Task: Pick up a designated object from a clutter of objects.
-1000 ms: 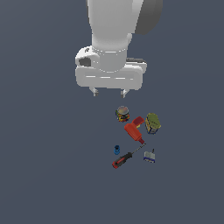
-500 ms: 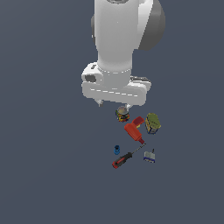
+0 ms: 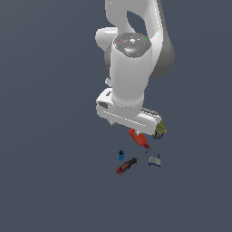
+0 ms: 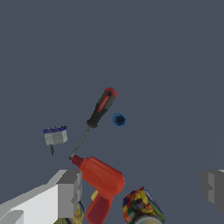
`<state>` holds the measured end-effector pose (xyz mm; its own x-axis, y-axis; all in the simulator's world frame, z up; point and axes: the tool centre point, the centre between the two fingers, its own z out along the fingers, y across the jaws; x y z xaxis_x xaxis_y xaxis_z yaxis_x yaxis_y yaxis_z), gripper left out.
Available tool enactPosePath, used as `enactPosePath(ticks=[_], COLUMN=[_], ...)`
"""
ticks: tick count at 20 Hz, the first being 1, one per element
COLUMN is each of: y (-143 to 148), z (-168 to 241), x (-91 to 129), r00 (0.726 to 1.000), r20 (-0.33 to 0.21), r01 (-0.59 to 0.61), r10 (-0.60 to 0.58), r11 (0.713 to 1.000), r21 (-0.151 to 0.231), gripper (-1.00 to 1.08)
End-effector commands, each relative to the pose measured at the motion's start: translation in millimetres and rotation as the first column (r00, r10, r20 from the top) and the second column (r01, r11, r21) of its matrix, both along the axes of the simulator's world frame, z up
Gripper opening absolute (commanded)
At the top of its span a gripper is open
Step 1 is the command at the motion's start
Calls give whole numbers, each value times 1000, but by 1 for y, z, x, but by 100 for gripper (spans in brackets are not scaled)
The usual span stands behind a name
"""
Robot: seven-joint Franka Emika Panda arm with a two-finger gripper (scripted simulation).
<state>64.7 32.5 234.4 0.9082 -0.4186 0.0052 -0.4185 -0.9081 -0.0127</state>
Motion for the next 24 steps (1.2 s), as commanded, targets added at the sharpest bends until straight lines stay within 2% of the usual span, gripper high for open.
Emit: enactPosePath(ticks=[1,8,16,24], y=[7,26,46,58], z=[-17,-67,-124,-160], x=[8,26,39,43], r00=[998,974,920,874], r20=[-2,-9,-12,-11], r01=[61,225,392,486], r10=[-61,-225,-392,-487], r11=[998,974,920,874], r21=[3,5,-1,-7], gripper=[100,100,100,100])
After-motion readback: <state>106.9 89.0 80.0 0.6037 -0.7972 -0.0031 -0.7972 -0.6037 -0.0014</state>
